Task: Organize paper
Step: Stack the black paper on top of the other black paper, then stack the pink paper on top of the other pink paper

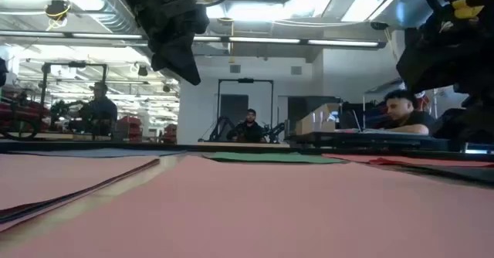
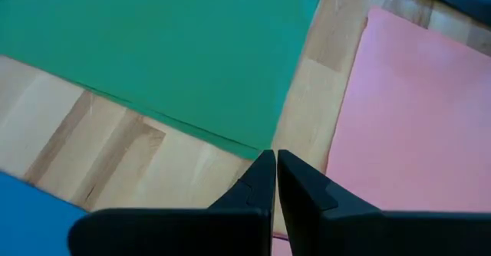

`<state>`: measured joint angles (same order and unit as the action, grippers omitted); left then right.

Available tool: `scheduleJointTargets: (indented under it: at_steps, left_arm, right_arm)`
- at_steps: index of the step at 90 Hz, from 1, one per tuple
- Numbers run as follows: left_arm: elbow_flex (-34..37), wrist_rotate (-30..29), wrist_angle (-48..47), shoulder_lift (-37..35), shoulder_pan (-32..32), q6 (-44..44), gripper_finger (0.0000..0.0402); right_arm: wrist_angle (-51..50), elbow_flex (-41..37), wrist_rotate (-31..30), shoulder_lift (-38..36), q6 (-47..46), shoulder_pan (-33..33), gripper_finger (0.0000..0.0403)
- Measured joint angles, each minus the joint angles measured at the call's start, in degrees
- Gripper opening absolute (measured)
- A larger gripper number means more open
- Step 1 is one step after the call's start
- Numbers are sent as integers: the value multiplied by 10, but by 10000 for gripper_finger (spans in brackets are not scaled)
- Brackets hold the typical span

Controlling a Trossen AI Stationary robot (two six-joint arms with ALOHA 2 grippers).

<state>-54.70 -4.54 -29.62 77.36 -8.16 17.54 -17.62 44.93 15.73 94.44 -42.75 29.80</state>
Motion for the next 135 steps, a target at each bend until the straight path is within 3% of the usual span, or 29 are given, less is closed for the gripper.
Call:
scheduleJointTargets:
  at_steps: [30,52,87,107,135]
  left_arm:
    - [0,0,-7,0,0,-5,0]
    - [0,0,-39,0,4,5,0]
    - [0,1,-46,71,42,-20,0]
    - [0,1,-105,97,56,-88,1]
    - [0,64,-111,127,68,-118,76]
  right_arm:
    - [-1,28,-29,0,28,-2,0]
    - [-54,42,-111,0,46,-33,6]
    - [-54,42,-168,-1,124,-142,95]
    - [-37,42,-168,-1,161,-171,106]
    - [-19,42,-163,-1,176,-171,106]
